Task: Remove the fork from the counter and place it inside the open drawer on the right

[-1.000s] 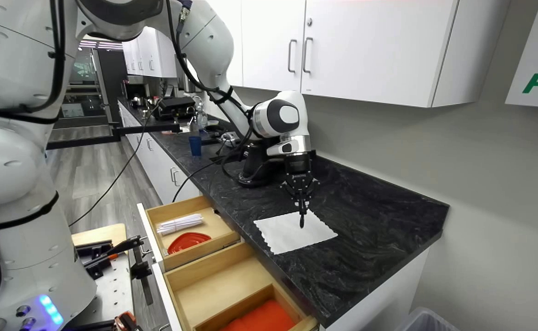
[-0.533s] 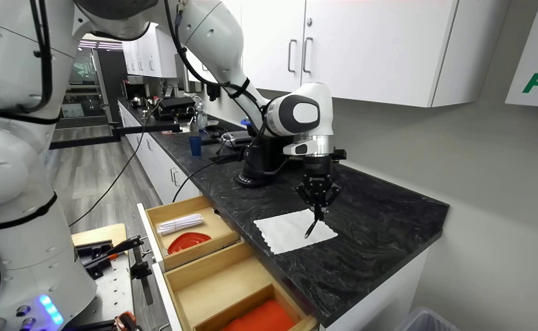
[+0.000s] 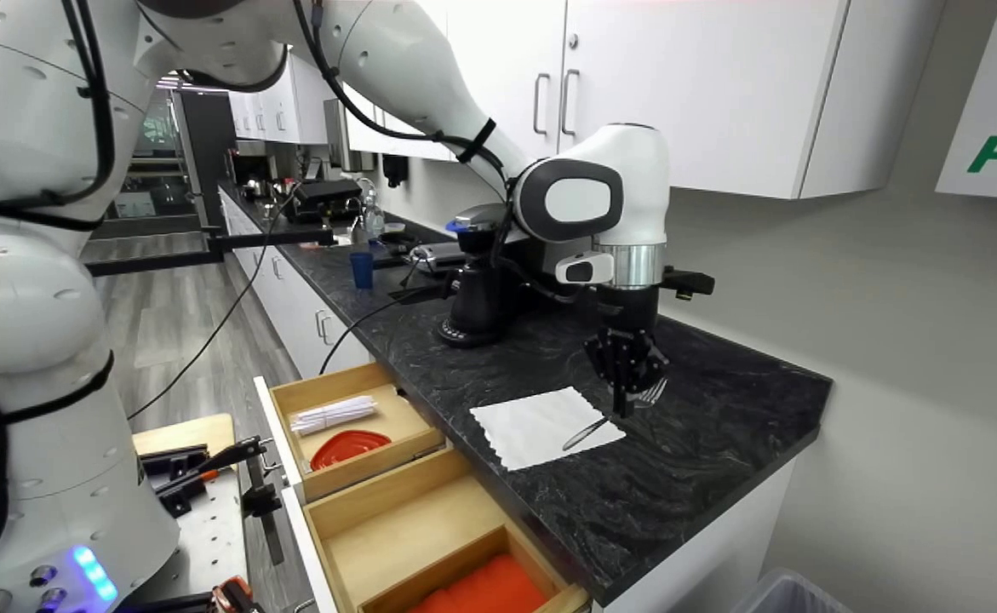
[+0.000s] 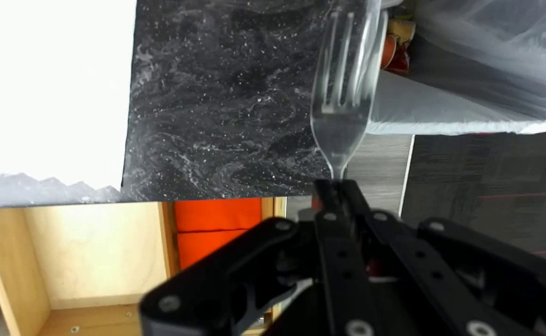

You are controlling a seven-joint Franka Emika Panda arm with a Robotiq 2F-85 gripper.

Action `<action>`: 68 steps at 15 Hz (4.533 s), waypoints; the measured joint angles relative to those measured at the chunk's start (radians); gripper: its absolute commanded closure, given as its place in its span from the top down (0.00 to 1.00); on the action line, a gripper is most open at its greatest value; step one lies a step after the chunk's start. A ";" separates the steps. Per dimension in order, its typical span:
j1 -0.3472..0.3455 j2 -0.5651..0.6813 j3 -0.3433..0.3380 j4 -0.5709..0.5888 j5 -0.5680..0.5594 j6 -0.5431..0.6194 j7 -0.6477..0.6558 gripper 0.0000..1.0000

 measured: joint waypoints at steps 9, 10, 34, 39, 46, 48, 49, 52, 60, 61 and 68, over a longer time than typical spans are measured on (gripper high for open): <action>0.230 0.158 -0.250 -0.003 0.278 -0.049 0.000 0.06; 0.227 0.158 -0.251 -0.003 0.278 -0.049 0.000 0.06; 0.232 0.055 -0.316 -0.119 0.089 -0.065 -0.012 0.04; 0.162 -0.101 -0.253 -0.209 -0.128 -0.110 -0.004 0.04; 0.134 -0.123 -0.244 -0.254 -0.158 -0.186 0.000 0.04; 0.135 -0.120 -0.241 -0.269 -0.158 -0.193 0.000 0.04; 0.135 -0.117 -0.239 -0.276 -0.158 -0.194 0.000 0.04; 0.110 -0.103 -0.202 -0.297 -0.168 -0.194 0.001 0.04; -0.159 -0.084 0.102 -0.311 -0.175 -0.176 -0.004 0.04; -0.198 -0.084 0.141 -0.311 -0.175 -0.157 -0.004 0.04; -0.379 -0.084 0.300 -0.310 -0.174 -0.059 -0.004 0.04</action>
